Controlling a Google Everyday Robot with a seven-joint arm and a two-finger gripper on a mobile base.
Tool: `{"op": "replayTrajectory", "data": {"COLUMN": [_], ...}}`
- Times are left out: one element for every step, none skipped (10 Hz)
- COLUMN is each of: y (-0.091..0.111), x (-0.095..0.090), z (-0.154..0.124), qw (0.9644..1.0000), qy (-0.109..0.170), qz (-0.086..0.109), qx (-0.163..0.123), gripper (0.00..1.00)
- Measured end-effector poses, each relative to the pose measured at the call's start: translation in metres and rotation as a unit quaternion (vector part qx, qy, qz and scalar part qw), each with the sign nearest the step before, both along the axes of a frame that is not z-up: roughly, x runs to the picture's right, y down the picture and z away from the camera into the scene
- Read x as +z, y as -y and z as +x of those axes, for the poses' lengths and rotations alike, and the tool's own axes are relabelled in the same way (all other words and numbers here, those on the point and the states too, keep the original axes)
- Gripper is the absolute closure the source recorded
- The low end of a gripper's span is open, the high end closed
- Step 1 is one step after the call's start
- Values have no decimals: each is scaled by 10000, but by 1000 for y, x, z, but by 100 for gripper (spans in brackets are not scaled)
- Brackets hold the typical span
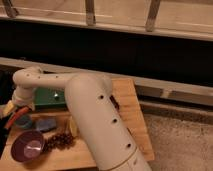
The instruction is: Place pepper in purple bowl
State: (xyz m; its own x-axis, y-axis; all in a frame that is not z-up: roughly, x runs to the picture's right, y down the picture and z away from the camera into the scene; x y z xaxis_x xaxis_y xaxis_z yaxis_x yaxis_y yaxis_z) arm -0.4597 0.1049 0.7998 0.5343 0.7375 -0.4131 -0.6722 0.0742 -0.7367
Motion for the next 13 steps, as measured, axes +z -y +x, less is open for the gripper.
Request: {"op": "replayTrajectory", "data": {"y": [1, -1, -4, -7, -7, -6, -5, 0, 6, 10, 14, 17, 19], "x": [6, 10, 16, 21, 23, 23, 19, 13, 5, 0, -5, -10, -16], "z": [1, 1, 0, 1, 2, 3, 3, 3, 3, 3, 2, 0, -2], "qw": [10000, 9999, 9998, 9998, 9996, 9995, 9995, 9995, 9994, 9992, 9991, 9990, 9988], "qy": [-51, -112, -176, -215, -277, -317, -312, -294, -270, -252, -217, -175, -110], "qz": [-2, -23, -31, -45, -48, -15, 41, 118, 224, 291, 360, 414, 468], "qx": [17, 6, -16, -27, -21, -34, -44, -48, -60, -65, -65, -60, -48], "gripper": [20, 25, 34, 44, 55, 63, 74, 84, 95, 99, 100, 100, 100]}}
